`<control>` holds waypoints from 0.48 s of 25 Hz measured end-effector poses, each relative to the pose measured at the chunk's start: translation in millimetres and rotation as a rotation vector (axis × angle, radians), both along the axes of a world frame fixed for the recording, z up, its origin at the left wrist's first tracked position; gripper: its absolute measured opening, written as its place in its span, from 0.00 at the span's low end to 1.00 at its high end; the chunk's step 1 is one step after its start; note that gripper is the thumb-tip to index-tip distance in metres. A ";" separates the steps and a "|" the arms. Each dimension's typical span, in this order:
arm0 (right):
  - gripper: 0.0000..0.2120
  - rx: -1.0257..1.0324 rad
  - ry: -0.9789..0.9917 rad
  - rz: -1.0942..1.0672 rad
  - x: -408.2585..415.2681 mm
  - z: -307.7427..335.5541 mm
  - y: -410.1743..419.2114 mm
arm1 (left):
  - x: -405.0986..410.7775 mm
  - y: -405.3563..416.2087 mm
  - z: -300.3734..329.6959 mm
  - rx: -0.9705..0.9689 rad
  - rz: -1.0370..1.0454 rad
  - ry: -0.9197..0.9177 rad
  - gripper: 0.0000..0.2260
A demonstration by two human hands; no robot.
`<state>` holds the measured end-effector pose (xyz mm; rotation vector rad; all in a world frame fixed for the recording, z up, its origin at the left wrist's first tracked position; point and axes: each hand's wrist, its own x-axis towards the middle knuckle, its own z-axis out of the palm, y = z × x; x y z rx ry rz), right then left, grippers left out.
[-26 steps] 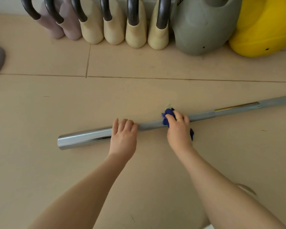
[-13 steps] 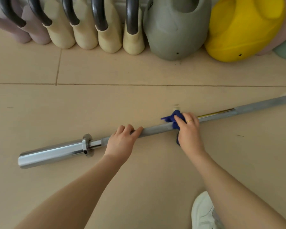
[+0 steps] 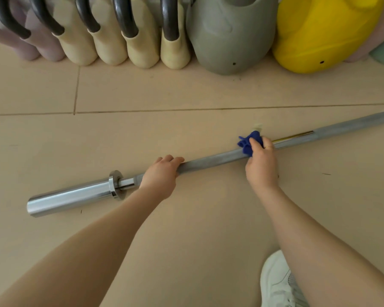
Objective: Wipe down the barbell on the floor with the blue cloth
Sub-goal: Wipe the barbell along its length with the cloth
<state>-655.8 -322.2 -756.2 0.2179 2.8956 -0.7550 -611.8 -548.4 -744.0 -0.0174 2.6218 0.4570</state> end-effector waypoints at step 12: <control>0.23 0.025 0.001 0.226 31.0 -1.4 -108.6 | 38.4 -73.7 13.7 -0.212 0.048 0.164 0.28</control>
